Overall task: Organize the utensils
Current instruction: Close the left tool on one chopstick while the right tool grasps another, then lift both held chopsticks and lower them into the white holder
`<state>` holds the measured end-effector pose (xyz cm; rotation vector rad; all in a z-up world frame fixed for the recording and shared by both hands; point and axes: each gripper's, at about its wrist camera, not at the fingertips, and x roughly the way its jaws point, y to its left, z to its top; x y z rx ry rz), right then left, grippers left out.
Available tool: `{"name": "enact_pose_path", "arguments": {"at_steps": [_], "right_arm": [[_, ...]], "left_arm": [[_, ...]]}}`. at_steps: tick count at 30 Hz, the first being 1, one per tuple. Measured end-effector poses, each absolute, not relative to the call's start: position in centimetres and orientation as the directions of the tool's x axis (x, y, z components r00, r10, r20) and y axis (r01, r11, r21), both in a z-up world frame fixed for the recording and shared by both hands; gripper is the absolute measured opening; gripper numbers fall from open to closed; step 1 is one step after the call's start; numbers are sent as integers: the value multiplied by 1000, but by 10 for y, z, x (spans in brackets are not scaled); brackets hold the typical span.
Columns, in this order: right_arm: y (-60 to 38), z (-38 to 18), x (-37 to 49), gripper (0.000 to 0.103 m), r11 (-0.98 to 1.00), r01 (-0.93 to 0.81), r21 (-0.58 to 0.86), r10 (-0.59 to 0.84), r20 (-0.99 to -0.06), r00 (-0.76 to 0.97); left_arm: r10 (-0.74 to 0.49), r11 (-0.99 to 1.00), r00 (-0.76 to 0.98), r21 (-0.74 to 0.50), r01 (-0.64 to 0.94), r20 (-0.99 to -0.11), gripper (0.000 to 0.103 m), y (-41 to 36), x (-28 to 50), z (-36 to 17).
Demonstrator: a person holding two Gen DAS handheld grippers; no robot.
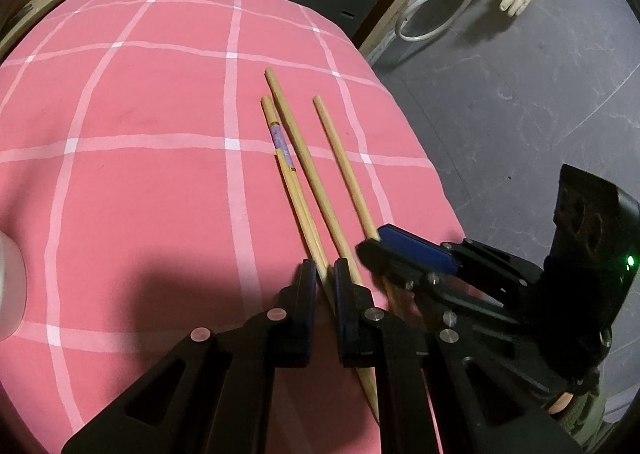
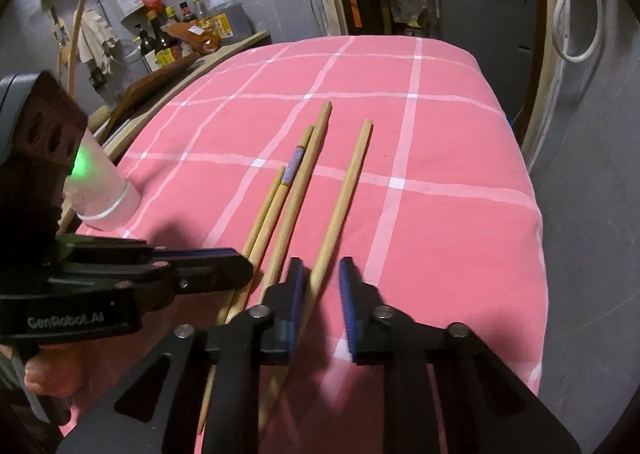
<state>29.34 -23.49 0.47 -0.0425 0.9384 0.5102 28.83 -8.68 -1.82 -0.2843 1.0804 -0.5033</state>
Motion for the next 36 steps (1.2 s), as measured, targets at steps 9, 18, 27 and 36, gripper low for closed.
{"name": "enact_pose_path", "arguments": {"at_steps": [9, 18, 27, 36], "right_arm": [[-248, 8, 285, 8, 890, -423, 171, 383, -786, 486], [-237, 6, 294, 16, 891, -437, 124, 336, -827, 450], [-247, 9, 290, 5, 910, -350, 221, 376, -796, 474], [-237, 42, 247, 5, 830, -371, 417, 554, -533, 639]], "left_arm": [[-512, 859, 369, -455, 236, -775, 3, -68, 285, -17], [-424, 900, 385, -333, 283, -820, 4, -82, 280, -15], [-421, 903, 428, -323, 285, -799, 3, -69, 261, -12], [-367, 930, 668, -244, 275, -647, 3, -34, 220, 28]]}}
